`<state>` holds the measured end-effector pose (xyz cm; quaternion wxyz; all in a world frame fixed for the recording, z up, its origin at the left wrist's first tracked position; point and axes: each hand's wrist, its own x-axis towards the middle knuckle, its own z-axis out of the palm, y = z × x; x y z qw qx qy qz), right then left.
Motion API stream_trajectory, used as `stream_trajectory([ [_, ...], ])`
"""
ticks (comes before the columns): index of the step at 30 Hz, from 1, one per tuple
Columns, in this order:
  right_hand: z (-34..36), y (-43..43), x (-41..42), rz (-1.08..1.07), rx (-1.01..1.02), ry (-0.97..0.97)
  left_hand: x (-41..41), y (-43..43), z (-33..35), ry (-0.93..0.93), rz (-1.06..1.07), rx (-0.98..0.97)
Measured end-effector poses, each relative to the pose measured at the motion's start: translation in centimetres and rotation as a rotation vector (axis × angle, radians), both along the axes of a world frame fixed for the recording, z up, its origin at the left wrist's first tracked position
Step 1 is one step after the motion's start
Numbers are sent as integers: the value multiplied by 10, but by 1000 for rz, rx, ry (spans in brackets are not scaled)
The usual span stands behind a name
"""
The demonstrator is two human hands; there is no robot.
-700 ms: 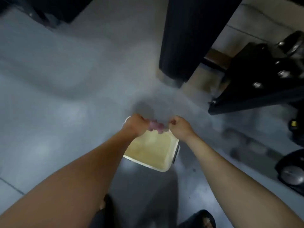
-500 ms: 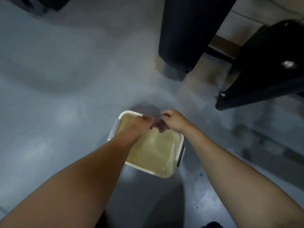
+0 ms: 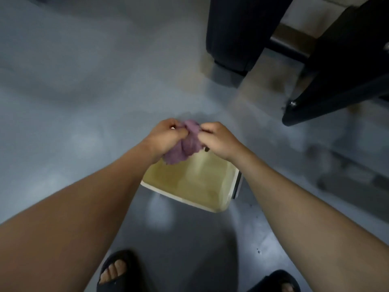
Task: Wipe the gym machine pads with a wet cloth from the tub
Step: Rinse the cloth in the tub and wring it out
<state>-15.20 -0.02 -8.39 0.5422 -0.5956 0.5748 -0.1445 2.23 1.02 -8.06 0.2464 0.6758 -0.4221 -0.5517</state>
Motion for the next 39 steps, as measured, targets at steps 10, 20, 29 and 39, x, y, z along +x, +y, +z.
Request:
stream_trajectory([
  [10, -57, 65, 10, -176, 95, 485, -1, 36, -64, -490, -301, 245],
  [20, -84, 89, 16, 68, 146, 541, -14, 65, -88, -399, -433, 244],
  [29, -81, 90, 25, -83, 356, 260, -22, 63, -98, -167, -31, 305],
  [39, -84, 78, 35, -101, -45, 317, -21, 52, -89, 86, 174, 389],
])
